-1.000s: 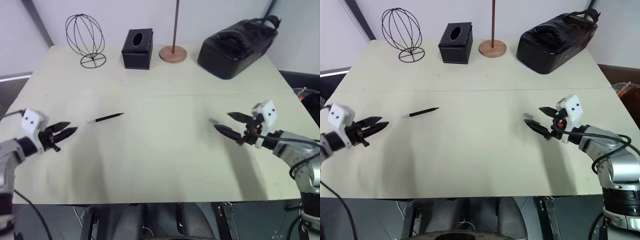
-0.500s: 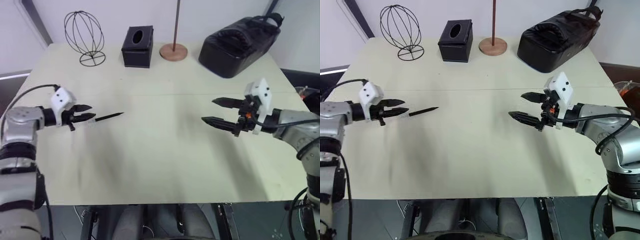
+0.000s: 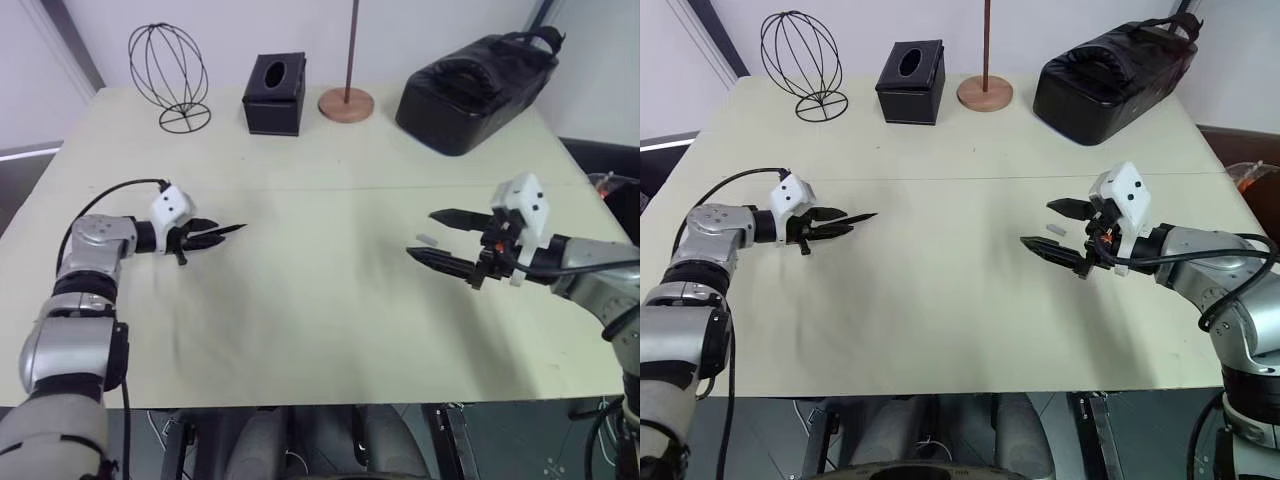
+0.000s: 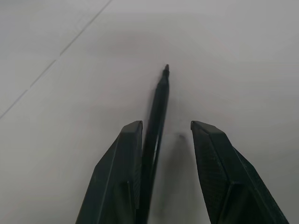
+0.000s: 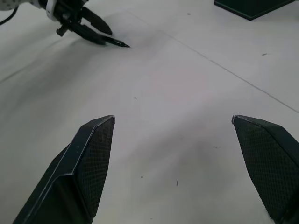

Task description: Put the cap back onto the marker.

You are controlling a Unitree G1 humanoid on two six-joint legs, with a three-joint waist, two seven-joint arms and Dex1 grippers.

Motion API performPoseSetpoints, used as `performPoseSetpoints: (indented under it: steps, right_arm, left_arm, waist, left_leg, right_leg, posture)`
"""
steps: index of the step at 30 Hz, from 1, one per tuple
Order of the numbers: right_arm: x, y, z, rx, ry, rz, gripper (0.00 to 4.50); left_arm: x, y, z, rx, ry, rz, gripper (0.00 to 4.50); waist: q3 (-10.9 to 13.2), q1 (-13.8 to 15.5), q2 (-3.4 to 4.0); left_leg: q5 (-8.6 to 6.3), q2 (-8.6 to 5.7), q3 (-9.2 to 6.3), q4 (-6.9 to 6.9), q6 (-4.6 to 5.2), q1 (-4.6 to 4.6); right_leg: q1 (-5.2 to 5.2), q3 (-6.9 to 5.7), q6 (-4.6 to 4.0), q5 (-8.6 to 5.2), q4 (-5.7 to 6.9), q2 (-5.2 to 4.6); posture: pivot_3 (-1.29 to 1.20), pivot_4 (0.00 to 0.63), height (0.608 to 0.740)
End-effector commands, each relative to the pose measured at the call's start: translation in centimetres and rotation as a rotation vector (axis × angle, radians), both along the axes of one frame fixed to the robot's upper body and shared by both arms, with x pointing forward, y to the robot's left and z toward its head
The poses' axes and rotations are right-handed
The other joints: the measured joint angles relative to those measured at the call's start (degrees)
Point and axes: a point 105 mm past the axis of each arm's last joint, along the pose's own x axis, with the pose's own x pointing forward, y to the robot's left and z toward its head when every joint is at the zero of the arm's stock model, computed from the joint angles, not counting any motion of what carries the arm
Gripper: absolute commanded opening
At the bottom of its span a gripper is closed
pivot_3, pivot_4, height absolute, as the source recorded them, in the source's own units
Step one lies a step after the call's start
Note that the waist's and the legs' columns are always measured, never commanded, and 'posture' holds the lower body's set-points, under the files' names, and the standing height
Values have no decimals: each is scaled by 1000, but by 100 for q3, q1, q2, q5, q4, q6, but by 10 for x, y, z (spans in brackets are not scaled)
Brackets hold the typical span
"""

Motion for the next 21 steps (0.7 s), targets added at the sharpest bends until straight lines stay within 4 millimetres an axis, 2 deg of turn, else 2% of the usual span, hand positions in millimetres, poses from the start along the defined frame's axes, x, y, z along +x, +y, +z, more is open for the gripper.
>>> performPoseSetpoints:
  steps: [1, 9, 21]
  right_arm:
    - [-4, 4, 11, 5, -59, 8, 4141]
    - [-7, 8, 8, 25, -66, -10, 4141]
    - [-10, 10, 6, 39, -72, -36, 4141]
  left_arm:
    - [6, -5, 9, 30, -24, -8, 1699]
    - [15, -12, 8, 87, 18, 13, 1699]
    - [6, 4, -6, 192, 118, 25, 1699]
  waist:
    - [0, -1, 0]
    - [-1, -1, -1]
    - [-3, -29, -2]
  left_leg:
    - [0, -1, 0, 2, 0, 0]
    - [0, -3, 0, 4, 0, 0]
    - [1, -2, 0, 4, -1, 6]
  right_leg:
    - [0, 0, 0, 0, 2, 0]
    - [0, 0, 0, 0, 4, 1]
    - [0, 2, 0, 0, 10, 6]
  posture:
    - [0, 150, 740]
    - [0, 150, 740]
    - [0, 150, 740]
